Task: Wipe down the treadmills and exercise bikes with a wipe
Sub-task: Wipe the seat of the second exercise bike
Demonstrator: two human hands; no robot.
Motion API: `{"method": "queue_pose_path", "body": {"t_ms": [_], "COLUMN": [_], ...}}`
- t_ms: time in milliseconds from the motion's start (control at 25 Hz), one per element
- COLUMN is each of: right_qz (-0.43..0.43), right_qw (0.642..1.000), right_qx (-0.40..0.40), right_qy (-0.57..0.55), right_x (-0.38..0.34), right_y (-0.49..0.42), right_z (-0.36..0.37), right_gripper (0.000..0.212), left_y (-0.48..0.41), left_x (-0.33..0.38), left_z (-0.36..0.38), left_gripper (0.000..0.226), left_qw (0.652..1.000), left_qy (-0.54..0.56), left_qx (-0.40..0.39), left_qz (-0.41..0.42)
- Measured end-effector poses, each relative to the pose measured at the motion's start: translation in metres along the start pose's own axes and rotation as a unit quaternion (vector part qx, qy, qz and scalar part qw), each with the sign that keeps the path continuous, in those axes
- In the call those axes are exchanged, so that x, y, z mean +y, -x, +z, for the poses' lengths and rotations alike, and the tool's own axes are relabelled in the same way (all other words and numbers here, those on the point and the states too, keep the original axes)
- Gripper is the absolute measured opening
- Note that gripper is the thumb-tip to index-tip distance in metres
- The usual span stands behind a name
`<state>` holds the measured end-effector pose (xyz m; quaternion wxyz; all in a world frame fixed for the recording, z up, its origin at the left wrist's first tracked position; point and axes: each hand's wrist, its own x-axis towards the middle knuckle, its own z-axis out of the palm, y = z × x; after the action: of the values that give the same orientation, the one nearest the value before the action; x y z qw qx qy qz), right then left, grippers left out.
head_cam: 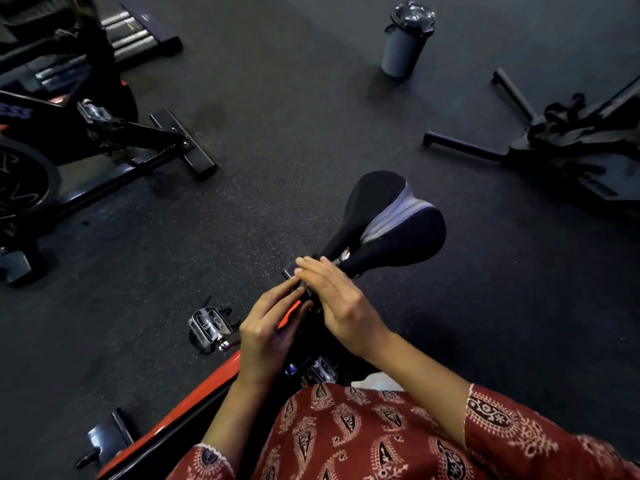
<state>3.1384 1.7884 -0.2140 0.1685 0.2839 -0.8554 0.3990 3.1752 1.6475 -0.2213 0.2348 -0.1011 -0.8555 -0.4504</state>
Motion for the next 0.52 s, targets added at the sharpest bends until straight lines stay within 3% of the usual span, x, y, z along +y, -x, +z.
{"method": "queue_pose_path", "body": {"t_ms": [120,160,280,440,520], "right_qz": [0.048,0.062,0.026,-0.113,-0.119], "right_qw": [0.993,0.989,0.990,0.983,0.977], "right_qx": [0.092,0.095,0.034,-0.084,-0.103], "right_qy": [0.062,0.095,0.131,0.120,0.147], "right_x": [0.013,0.018,0.011,0.008,0.029], "right_y": [-0.029,-0.036,-0.029,-0.008,-0.005], "right_z": [-0.005,-0.005,0.011,0.007,-0.007], "right_gripper": [0.017,0.020,0.042,0.044,0.045], "left_y": [0.001,0.000,0.001,0.002,0.001], "left_x": [-0.001,-0.001,-0.003,-0.008,-0.008], "left_z": [-0.003,-0.003,-0.005,-0.010,-0.012], "left_gripper": [0.024,0.024,0.027,0.027,0.028], "left_qw": [1.000,1.000,0.999,0.998,0.999], "left_qy": [0.005,0.004,0.003,0.022,0.019], "left_qx": [0.011,0.015,0.029,0.013,0.001], "left_qz": [-0.011,-0.018,-0.040,-0.051,-0.045]}}
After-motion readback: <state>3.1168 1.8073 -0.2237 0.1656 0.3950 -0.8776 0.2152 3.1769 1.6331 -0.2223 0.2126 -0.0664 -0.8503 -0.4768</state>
